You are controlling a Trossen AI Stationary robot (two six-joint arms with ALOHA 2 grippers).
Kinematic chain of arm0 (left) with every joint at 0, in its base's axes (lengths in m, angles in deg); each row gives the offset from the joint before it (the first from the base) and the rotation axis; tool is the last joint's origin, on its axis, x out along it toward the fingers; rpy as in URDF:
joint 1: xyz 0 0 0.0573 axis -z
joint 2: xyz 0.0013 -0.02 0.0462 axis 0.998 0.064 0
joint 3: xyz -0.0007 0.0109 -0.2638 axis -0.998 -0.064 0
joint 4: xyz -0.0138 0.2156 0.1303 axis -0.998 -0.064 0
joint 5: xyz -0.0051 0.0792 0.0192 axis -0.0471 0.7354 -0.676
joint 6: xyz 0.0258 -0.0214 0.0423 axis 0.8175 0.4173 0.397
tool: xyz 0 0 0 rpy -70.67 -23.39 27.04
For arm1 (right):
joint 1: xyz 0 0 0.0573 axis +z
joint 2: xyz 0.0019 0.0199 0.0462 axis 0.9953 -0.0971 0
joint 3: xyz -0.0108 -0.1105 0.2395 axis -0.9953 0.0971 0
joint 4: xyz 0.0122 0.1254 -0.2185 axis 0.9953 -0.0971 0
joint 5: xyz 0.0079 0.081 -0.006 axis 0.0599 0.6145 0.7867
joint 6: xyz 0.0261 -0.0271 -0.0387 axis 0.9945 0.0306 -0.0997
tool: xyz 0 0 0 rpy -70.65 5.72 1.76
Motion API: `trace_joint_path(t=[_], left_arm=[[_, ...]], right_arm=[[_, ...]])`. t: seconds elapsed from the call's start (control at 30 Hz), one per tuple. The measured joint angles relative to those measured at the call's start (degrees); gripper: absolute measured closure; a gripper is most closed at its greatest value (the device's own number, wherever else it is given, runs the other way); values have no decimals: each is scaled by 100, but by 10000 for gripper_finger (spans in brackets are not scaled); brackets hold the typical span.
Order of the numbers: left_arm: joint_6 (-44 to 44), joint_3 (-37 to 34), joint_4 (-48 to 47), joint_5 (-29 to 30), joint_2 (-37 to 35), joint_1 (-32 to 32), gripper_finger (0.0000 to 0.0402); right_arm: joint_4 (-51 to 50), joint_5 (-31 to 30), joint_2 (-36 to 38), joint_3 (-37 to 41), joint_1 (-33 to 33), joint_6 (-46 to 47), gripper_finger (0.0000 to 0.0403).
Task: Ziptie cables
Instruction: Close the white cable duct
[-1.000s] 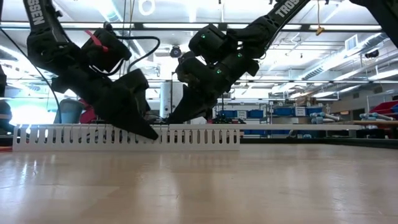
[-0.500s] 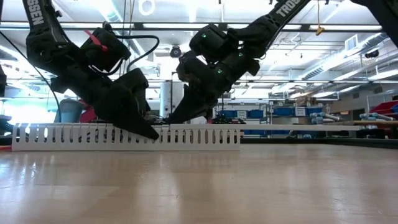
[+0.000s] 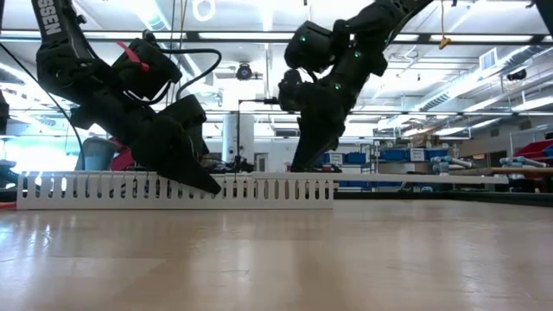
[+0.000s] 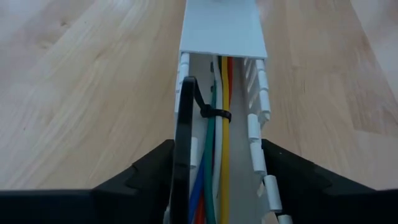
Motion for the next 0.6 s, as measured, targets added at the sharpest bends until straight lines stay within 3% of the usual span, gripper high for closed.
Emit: trace_joint_path(t=[0.3, 0.6], left_arm=[[-4, -2, 12, 1, 2, 0, 176], [-9, -7, 63, 0, 7, 2, 176]], right_arm=[[1580, 522, -467, 174, 72, 201, 403], [2265, 722, -909, 148, 91, 334, 403]])
